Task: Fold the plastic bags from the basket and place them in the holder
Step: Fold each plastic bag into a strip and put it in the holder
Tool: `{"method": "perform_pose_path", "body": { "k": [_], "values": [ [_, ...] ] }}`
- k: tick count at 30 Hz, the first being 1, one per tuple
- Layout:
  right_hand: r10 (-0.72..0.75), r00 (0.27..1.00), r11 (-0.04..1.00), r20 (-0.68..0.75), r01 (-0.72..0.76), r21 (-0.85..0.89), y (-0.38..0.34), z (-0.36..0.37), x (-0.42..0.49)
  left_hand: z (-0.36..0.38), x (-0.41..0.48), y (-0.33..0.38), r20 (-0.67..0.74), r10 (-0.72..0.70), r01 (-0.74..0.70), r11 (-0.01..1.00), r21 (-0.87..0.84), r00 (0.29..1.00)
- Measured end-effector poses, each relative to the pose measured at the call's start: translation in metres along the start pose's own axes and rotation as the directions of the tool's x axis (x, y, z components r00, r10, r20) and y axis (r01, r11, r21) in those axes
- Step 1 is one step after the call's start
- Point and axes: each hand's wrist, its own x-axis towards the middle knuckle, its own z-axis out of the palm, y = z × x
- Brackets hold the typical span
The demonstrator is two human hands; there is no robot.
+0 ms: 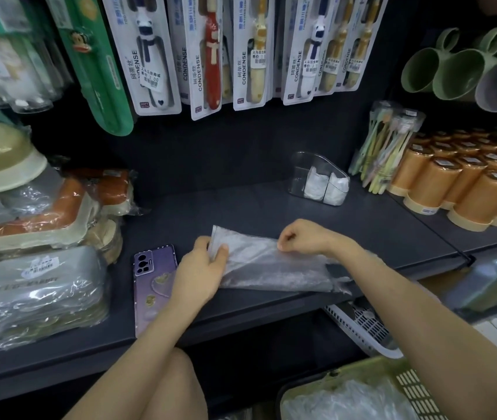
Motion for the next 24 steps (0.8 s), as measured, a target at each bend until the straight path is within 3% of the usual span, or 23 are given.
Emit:
{"method": "perform_pose_path", "body": {
  "k": [2, 4, 7, 10, 12, 17, 24],
  "values": [
    [-0.004, 1.000, 1.000, -0.021, 0.004, -0.028, 0.006, 0.004, 0.007, 0.001, 0.004, -0.003, -0.102, 0.099, -0.075, 0.973, 0.216, 0.990],
    [0.004, 1.000, 0.999, -0.029, -0.006, -0.047, 0.007, 0.005, 0.009, 0.005, 0.008, -0.008, -0.124, 0.284, -0.214, 0.892, 0.398, 0.951],
    [0.026, 0.999, 0.998, -0.023, -0.027, -0.063, 0.006, 0.005, 0.012, 0.010, 0.015, -0.010, 0.047, 0.435, -0.405, 0.788, 0.464, 0.899],
    [0.040, 0.999, 0.997, -0.027, -0.042, -0.070, 0.005, 0.004, 0.015, 0.016, 0.018, -0.008, 0.312, 0.378, -0.487, 0.744, 0.457, 0.871],
    [0.044, 0.999, 0.997, -0.025, -0.045, -0.069, 0.004, 0.004, 0.014, 0.023, 0.021, -0.011, 0.386, 0.336, -0.500, 0.716, 0.488, 0.859],
    [0.055, 0.998, 0.998, -0.023, -0.055, -0.029, 0.001, 0.003, 0.013, 0.028, 0.024, -0.018, 0.423, 0.233, -0.443, 0.736, 0.512, 0.876],
    [0.052, 0.998, 0.998, -0.025, -0.051, 0.043, 0.004, 0.000, 0.009, 0.031, 0.025, -0.020, 0.418, 0.214, -0.427, 0.735, 0.527, 0.883]
  ]
}}
